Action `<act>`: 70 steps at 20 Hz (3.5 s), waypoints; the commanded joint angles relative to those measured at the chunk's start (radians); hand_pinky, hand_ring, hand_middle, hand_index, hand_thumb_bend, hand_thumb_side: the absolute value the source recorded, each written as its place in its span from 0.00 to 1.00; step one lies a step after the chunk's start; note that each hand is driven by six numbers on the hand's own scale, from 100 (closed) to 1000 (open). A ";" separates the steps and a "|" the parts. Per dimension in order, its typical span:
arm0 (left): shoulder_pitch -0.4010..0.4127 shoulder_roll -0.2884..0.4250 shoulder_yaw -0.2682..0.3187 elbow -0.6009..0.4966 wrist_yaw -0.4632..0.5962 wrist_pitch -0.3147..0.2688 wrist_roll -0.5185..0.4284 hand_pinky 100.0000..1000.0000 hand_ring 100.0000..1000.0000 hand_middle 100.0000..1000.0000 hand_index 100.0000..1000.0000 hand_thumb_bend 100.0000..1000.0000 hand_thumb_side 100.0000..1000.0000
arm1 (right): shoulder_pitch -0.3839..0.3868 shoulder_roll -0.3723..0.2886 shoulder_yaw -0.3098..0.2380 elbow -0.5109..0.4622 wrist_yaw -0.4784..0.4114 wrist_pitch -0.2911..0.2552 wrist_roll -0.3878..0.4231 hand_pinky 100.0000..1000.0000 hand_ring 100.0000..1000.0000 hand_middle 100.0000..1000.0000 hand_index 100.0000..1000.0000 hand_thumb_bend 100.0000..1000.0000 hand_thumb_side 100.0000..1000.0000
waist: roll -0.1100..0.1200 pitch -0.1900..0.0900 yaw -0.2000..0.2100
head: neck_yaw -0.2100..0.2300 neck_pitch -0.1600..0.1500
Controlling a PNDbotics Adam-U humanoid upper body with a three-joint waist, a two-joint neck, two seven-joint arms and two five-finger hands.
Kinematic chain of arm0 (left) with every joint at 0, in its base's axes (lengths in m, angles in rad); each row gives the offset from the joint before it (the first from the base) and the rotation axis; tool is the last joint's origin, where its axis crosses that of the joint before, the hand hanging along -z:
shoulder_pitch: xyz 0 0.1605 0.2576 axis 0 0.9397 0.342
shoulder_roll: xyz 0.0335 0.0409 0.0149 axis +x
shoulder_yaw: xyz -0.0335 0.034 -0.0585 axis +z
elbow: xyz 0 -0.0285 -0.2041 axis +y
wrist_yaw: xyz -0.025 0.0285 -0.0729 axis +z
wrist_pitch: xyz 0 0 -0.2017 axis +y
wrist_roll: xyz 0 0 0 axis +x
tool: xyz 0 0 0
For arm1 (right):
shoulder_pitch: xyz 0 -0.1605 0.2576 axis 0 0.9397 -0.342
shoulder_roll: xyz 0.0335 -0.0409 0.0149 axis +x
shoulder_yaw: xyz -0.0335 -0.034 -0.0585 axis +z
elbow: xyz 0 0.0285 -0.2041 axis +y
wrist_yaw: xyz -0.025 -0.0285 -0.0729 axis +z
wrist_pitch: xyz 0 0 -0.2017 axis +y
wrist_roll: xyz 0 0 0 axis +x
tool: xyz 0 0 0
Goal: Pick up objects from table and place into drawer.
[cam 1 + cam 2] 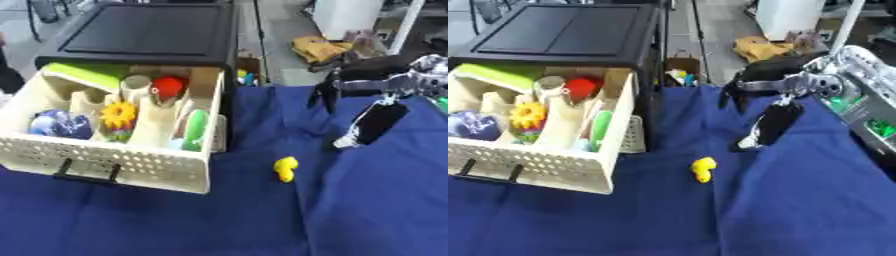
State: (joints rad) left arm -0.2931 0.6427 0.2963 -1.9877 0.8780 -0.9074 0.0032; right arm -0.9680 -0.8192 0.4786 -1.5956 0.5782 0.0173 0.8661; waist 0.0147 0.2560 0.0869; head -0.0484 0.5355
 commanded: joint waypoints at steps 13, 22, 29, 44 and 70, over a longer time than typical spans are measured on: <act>-0.018 0.026 0.003 -0.012 0.004 0.000 -0.006 0.31 0.43 0.47 0.65 0.02 1.00 | -0.019 0.027 0.041 0.042 -0.020 0.004 -0.015 0.69 0.69 0.56 0.77 0.46 0.29 | -0.004 -0.012 0.006 | -0.004 -0.008; -0.019 0.022 0.002 -0.012 0.003 0.000 -0.006 0.31 0.43 0.47 0.65 0.02 1.00 | -0.011 0.056 0.057 0.087 -0.004 0.019 -0.053 0.67 0.68 0.52 0.72 0.46 0.24 | -0.003 -0.008 0.013 | -0.008 -0.011; -0.023 0.018 0.000 -0.012 0.002 0.000 -0.007 0.31 0.43 0.47 0.65 0.02 1.00 | -0.003 0.082 0.070 0.141 0.019 0.018 -0.093 0.66 0.67 0.50 0.70 0.46 0.21 | -0.003 -0.001 0.020 | -0.011 -0.015; -0.026 0.013 0.002 -0.012 0.006 0.000 -0.012 0.31 0.43 0.47 0.65 0.02 1.00 | 0.017 0.118 0.085 0.233 0.034 0.002 -0.107 0.65 0.67 0.50 0.70 0.47 0.15 | 0.003 0.008 0.026 | -0.015 -0.021; -0.027 0.005 -0.003 -0.012 -0.004 0.000 -0.013 0.31 0.43 0.47 0.65 0.02 1.00 | 0.022 0.138 0.090 0.270 0.022 0.035 -0.194 0.61 0.60 0.42 0.62 0.42 0.14 | 0.003 0.019 0.027 | -0.009 -0.031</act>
State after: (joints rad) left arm -0.3090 0.6246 0.2865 -1.9877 0.8776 -0.9062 -0.0078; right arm -0.9315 -0.6714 0.5738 -1.3227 0.6044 0.0498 0.6802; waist 0.0163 0.2902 0.1113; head -0.0602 0.5166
